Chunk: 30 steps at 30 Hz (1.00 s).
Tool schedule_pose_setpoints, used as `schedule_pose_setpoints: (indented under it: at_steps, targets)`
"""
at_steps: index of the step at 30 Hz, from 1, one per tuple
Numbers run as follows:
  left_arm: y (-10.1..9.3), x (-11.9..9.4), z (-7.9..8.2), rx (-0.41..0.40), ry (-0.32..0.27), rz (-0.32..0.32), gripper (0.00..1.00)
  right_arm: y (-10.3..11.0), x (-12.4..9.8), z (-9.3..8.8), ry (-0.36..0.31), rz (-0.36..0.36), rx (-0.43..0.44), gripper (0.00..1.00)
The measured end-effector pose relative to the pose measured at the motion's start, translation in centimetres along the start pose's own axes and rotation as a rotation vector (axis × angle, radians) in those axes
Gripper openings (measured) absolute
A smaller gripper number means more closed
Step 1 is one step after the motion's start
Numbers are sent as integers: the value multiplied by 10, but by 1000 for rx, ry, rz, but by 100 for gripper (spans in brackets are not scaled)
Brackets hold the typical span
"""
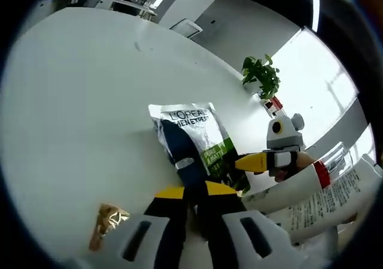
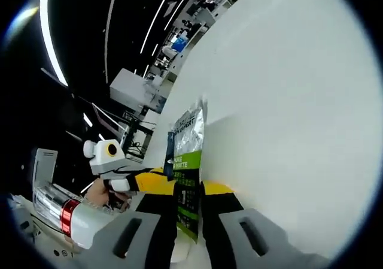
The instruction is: Arrange the skincare products in the storage area until every visible bottle or jar stands upright without overlapping.
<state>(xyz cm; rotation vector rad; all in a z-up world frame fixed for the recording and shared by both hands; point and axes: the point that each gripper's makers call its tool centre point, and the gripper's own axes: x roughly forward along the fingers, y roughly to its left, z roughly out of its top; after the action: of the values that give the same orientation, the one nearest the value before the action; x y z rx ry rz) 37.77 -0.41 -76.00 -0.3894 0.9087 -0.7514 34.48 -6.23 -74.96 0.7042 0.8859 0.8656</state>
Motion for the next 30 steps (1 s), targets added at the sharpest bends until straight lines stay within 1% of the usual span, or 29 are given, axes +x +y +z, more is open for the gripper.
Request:
schedule_pose_setpoints:
  at_steps: [2,3,4,5,6,7,8,9,10,11,13,15,16,17,22,24,28,30]
  targets:
    - [-2,-3,4,-18,-23,-14,4,3,0,-1,-4,5,0,15]
    - [-3,-5,7,-19,-33,-16,4,8,0,0,-18,27,7,15]
    - [-3,-6,10,-13,-40,-14,3,11,0,4,-34,48,24,13]
    - [-3,-6,13,-7,-48,-11,3,20,0,11,-71,94,34,10]
    - [-3,-7,16,-3,-57,-15,4,25,-1,16,-86,118,54,7]
    - [-6,-8,18,-6,-63,-26,4,31,-1,20,-97,145,61,6]
    - [-7,-9,22,-13,-81,-29,4,36,0,25,-106,157,51,7]
    - [-9,-9,24,-11,-88,-34,4,38,0,27,-110,152,41,6]
    - [-10,-10,28,-12,-103,-37,4,46,1,28,-120,156,21,5]
    - [-11,-11,29,-11,-111,-40,4,52,2,30,-125,169,27,4]
    - [-15,-15,34,-7,-130,-47,4,56,-2,37,-139,186,23,3]
    - [-19,-19,42,-4,-156,-57,4,60,-5,44,-160,187,9,3]
    - [-21,-21,46,-4,-170,-63,4,59,-7,51,-171,196,3,2]
    - [-22,-23,50,-2,-184,-69,4,61,-8,55,-182,199,-1,2]
    - [-30,-32,63,25,-224,-85,4,72,-12,69,-204,230,-19,1]
    - [-34,-38,70,41,-256,-92,5,77,-15,75,-220,233,-43,1]
    - [-40,-50,81,53,-300,-106,11,93,-22,85,-240,274,-67,1]
    - [-46,-57,87,55,-323,-135,14,99,-25,94,-272,290,-81,1]
